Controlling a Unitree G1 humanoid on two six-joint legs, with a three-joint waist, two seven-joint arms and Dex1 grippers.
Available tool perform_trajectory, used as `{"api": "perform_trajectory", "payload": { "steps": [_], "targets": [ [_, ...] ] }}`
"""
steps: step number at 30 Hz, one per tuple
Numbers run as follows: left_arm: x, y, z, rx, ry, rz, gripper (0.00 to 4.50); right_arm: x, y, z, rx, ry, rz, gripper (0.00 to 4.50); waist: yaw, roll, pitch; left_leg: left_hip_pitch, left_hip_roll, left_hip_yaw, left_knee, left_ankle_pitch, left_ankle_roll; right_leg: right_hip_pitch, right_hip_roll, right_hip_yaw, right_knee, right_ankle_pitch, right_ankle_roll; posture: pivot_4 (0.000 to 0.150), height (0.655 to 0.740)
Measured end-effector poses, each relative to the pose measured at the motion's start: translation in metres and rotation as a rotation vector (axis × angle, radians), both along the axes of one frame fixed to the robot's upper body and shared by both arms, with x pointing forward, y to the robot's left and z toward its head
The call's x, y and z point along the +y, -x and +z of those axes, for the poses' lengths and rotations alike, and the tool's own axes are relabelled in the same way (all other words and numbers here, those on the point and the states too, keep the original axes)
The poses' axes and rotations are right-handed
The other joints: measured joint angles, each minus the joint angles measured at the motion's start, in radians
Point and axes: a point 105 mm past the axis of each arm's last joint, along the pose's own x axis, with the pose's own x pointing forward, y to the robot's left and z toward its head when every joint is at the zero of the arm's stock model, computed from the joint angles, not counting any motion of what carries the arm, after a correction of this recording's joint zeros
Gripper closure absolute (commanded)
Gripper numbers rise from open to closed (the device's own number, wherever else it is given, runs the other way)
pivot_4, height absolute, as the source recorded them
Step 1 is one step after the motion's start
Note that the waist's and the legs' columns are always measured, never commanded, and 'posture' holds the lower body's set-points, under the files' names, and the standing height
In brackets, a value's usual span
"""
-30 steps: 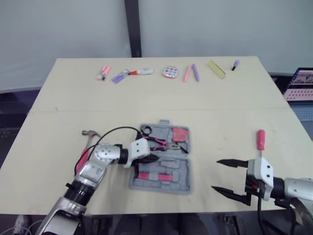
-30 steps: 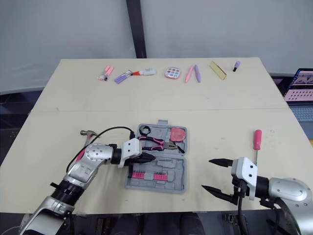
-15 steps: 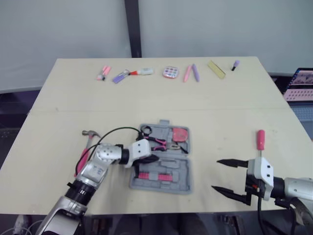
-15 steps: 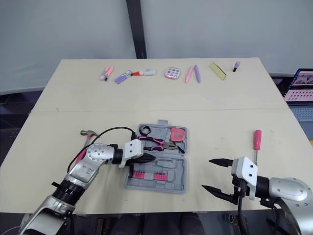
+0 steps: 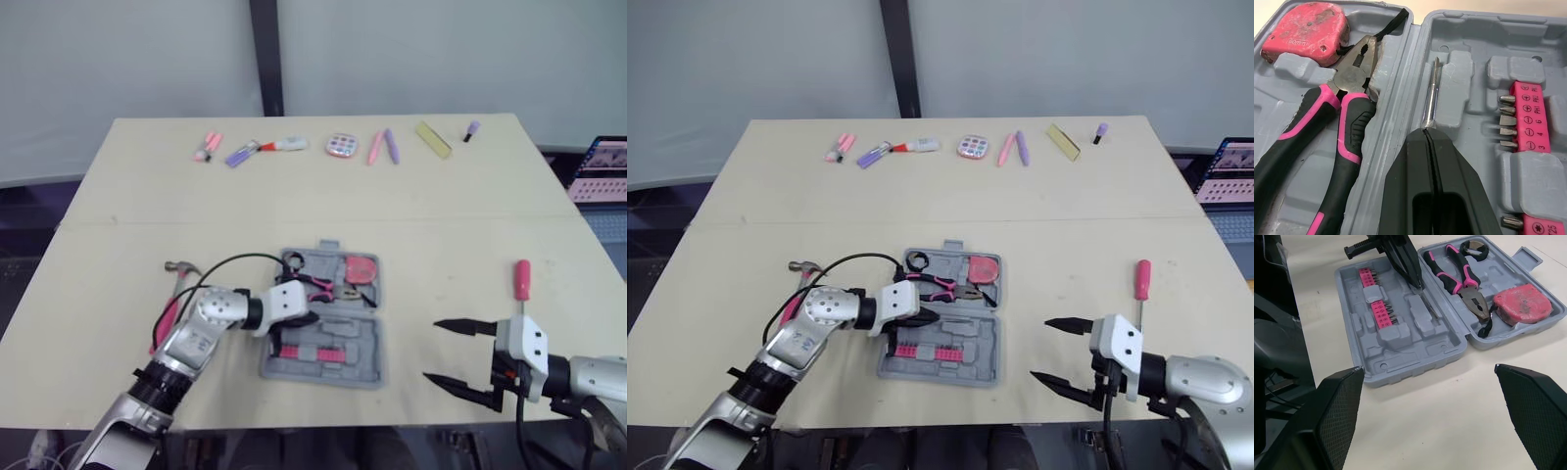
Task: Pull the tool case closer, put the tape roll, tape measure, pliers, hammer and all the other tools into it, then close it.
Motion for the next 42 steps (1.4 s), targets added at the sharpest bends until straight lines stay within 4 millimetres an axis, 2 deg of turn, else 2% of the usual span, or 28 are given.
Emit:
{"api": "perform_trajectory", "payload": {
  "steps": [21, 25, 30, 33, 37, 40, 42],
  "targets": [
    [-0.005, 0.003, -0.012, 0.007, -0.021, 0.000, 4.49, -0.001, 0.003, -0.003, 0.013, 0.000, -0.012, 0.00, -0.001, 0.006, -0.010, 0.004, 0.000, 0.000, -0.001, 0.000, 0.001, 0.004, 0.000, 0.000, -0.002, 0.000, 0.000, 0.150, 0.7400],
    [-0.003, 0.002, -0.015, 0.045, 0.032, 0.041, 4.49, -0.001, 0.003, -0.002, 0.010, 0.000, -0.011, 0.00, -0.001, 0.005, -0.012, 0.017, 0.000, 0.000, -0.007, -0.001, 0.001, 0.017, 0.000, 0.000, -0.008, 0.000, 0.000, 0.150, 0.7400],
    [0.000, 0.001, -0.013, 0.078, 0.140, 0.097, 4.49, -0.001, 0.002, -0.002, 0.009, 0.000, -0.011, 0.00, -0.001, 0.005, -0.012, 0.016, 0.000, 0.000, -0.008, -0.001, 0.001, 0.016, 0.000, 0.000, -0.008, 0.000, 0.000, 0.150, 0.7400],
    [0.011, 0.000, -0.004, 0.110, 0.215, 0.163, 4.49, -0.001, 0.001, 0.000, 0.001, 0.000, -0.011, 0.00, -0.003, 0.004, -0.010, 0.014, 0.000, 0.000, -0.008, -0.001, 0.001, 0.014, 0.000, 0.000, -0.007, 0.000, 0.000, 0.150, 0.7400],
    [0.025, -0.001, 0.037, 0.013, 0.309, 0.194, 4.49, 0.001, -0.003, 0.004, -0.022, -0.001, -0.007, 0.00, -0.002, 0.004, -0.007, 0.013, 0.000, 0.000, -0.008, -0.001, 0.001, 0.014, 0.000, 0.000, -0.008, 0.000, 0.000, 0.150, 0.7400],
    [0.051, 0.006, 0.071, -0.037, 0.395, 0.241, 4.49, 0.002, -0.005, 0.005, -0.029, -0.003, -0.004, 0.00, -0.004, 0.004, -0.007, 0.014, 0.000, 0.000, -0.009, -0.001, 0.001, 0.014, 0.000, 0.000, -0.008, 0.000, 0.000, 0.150, 0.7400],
    [0.068, 0.014, 0.079, -0.033, 0.422, 0.273, 4.49, 0.003, -0.006, 0.006, -0.034, -0.007, -0.001, 0.00, -0.005, 0.004, -0.007, 0.014, 0.000, 0.000, -0.009, -0.001, 0.001, 0.014, 0.000, 0.000, -0.009, 0.000, 0.000, 0.150, 0.7400]
  ]
}}
